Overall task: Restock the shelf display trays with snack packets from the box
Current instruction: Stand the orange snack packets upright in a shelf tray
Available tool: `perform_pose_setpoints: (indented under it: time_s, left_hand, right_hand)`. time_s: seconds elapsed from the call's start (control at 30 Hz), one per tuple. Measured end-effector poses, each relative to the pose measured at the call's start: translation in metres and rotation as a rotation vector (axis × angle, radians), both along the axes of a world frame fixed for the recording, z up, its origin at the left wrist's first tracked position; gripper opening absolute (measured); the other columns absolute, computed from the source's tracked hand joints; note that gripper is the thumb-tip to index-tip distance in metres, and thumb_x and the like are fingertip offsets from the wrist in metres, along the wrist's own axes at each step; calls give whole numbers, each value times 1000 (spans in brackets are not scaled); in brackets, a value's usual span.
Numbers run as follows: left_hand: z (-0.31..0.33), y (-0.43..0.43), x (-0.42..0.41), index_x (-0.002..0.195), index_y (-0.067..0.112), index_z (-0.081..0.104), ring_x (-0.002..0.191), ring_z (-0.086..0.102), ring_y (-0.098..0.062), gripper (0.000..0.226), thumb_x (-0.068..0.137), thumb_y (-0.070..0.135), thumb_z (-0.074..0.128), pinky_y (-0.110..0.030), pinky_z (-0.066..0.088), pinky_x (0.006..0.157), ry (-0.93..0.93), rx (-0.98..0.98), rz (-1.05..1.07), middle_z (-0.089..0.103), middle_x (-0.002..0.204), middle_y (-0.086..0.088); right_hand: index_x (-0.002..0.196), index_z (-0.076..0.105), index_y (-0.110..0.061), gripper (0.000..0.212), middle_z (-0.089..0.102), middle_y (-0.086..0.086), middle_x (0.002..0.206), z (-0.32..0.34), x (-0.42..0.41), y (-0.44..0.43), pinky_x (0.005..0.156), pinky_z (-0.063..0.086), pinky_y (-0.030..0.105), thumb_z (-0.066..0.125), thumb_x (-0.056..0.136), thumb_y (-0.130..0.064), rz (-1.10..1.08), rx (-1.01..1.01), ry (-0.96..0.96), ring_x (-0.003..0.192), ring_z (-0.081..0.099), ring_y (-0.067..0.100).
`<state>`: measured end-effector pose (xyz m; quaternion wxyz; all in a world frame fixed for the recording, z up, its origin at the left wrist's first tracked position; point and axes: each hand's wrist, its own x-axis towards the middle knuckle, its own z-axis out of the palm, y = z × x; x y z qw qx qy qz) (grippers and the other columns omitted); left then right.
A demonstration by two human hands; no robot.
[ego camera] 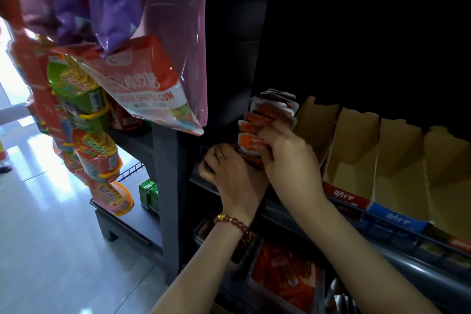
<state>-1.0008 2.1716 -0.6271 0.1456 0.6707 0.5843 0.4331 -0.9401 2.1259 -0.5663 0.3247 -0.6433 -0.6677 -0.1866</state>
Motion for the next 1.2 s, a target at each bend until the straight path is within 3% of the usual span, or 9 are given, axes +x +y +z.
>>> perform_pose_setpoints:
  time_s: [0.27,0.4,0.57,0.67,0.73,0.87,1.0,1.1,1.2]
  left_hand:
    - [-7,2,1,109,9,57,122,37,-33,30,84,26,55,-51,23,105,136,57,61,55,115,-11]
    - [-1,-3,-1,115,9,51,128,31,-28,56,75,43,31,-47,15,109,82,1,16,50,121,-8]
    - [-1,2,-1,116,8,45,131,25,-26,47,83,41,42,-45,9,110,53,-35,14,47,126,-9]
    - [1,2,-3,118,12,43,132,22,-24,60,73,49,28,-43,7,111,79,-59,-24,46,127,-6]
    - [4,1,-4,116,14,46,130,25,-24,62,70,48,23,-44,9,111,92,-45,-16,47,124,-4]
    - [1,1,-3,118,11,49,129,30,-29,46,82,40,42,-48,11,111,67,23,-6,50,124,-8]
    - [-1,4,-2,135,9,40,132,35,-19,79,72,57,39,-49,5,113,-111,175,-64,47,134,-4]
    - [4,3,-1,142,17,26,120,22,27,93,66,67,39,-41,-5,117,-348,165,-236,41,129,22]
    - [3,3,2,135,33,20,113,26,28,72,75,63,47,-34,-9,116,-368,145,-278,43,116,29]
  right_hand:
    - [106,63,-17,32,62,1,106,-5,-3,-12,38,44,22,71,83,-37,-60,176,-164,56,62,17]
    - [93,63,-12,17,61,1,95,-4,1,-13,34,45,27,72,83,-24,-34,260,-153,52,58,16]
    - [78,57,-12,19,60,0,87,-4,-3,-4,35,37,20,76,77,-9,-40,266,-103,51,58,19]
    - [76,56,-12,21,60,-1,88,-6,1,-3,39,27,12,77,76,-10,-19,264,-73,54,57,16]
    - [78,57,-13,18,60,-2,92,-11,4,-4,37,38,19,75,79,-12,7,259,-39,59,59,14]
    - [112,58,-20,34,50,-11,112,-21,3,-14,68,51,15,70,82,-31,58,269,267,94,54,0]
    - [146,23,-18,92,30,-4,143,-23,-2,-20,113,20,29,72,75,-48,-28,165,452,135,24,7]
    - [151,-6,-12,115,1,3,159,-21,-2,-15,114,-9,28,63,76,-64,-81,-76,449,144,-5,11]
    - [151,-6,-12,115,0,3,160,-24,-1,-7,114,-11,29,49,69,-71,-65,-124,471,145,-7,12]
